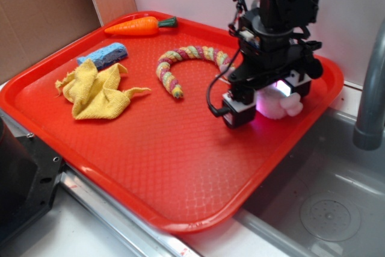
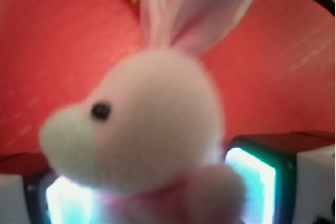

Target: Grab the pink bunny.

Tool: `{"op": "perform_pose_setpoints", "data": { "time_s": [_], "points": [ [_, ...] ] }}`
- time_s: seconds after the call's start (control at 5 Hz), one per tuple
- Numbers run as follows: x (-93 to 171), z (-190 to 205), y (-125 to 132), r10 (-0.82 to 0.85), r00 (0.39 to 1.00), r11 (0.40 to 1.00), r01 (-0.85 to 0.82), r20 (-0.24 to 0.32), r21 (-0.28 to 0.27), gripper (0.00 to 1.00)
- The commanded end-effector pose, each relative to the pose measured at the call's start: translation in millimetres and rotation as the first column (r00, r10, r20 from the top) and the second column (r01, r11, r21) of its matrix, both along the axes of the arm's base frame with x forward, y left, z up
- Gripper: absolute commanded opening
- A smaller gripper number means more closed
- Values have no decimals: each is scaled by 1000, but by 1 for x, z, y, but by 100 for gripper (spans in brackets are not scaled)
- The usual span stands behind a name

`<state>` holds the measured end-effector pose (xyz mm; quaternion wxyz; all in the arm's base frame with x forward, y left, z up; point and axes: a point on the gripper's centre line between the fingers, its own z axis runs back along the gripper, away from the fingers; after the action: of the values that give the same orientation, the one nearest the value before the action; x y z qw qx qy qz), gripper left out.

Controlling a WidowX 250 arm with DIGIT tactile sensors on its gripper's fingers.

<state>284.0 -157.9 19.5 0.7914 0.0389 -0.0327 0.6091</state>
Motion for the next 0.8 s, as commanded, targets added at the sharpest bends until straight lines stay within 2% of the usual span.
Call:
{"op": "perform_pose_setpoints", "data": {
  "time_s": [0.0, 0.2, 0.4, 0.6],
  "points": [
    [-9, 17, 6, 6, 998, 1000, -5, 67, -24, 0],
    [-5, 42, 18, -154, 983, 987, 157, 98, -24, 0],
    [-4, 82, 34, -384, 917, 921, 389, 109, -28, 0],
    [-9, 119, 53, -564, 823, 823, 567, 71, -41, 0]
  ]
}}
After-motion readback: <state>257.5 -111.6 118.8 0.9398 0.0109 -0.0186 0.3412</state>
